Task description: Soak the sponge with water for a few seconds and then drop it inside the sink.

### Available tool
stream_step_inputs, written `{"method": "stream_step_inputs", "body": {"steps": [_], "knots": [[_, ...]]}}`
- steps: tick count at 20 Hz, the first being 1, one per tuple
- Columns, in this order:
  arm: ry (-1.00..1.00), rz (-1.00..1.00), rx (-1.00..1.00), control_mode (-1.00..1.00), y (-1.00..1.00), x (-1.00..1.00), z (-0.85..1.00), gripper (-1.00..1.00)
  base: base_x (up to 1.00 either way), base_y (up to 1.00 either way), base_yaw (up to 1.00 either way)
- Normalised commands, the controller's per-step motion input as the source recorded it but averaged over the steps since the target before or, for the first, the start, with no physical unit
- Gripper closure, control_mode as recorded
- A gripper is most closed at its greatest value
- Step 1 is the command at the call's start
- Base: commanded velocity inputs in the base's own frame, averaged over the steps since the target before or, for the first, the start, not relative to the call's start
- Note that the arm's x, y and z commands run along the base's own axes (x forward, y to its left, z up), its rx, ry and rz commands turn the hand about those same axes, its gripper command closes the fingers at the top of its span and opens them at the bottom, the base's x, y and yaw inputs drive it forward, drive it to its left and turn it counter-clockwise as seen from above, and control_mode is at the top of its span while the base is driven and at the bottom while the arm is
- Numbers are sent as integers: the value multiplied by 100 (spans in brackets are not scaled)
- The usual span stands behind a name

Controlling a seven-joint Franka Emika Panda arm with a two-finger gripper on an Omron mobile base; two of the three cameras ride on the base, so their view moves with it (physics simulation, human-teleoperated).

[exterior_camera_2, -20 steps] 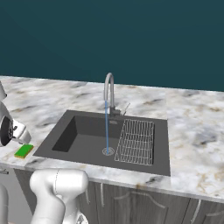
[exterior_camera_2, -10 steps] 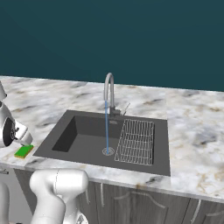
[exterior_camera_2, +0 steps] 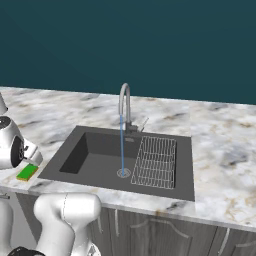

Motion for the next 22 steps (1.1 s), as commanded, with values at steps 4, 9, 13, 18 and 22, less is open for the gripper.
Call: {"method": "stream_step_inputs", "body": {"steps": [4, 9, 13, 18, 22], "knots": [[0, 0, 0, -100, 7, 12, 0, -100, 0, 0, 0], [0, 0, 0, -100, 20, 4, 0, -100, 0, 0, 0], [0, 0, 0, -100, 26, 0, 0, -100, 0, 0, 0], [0, 0, 0, -100, 20, 0, -5, -100, 0, 0, 0], [0, 0, 0, -100, 11, 0, -9, -100, 0, 0, 0]]}}
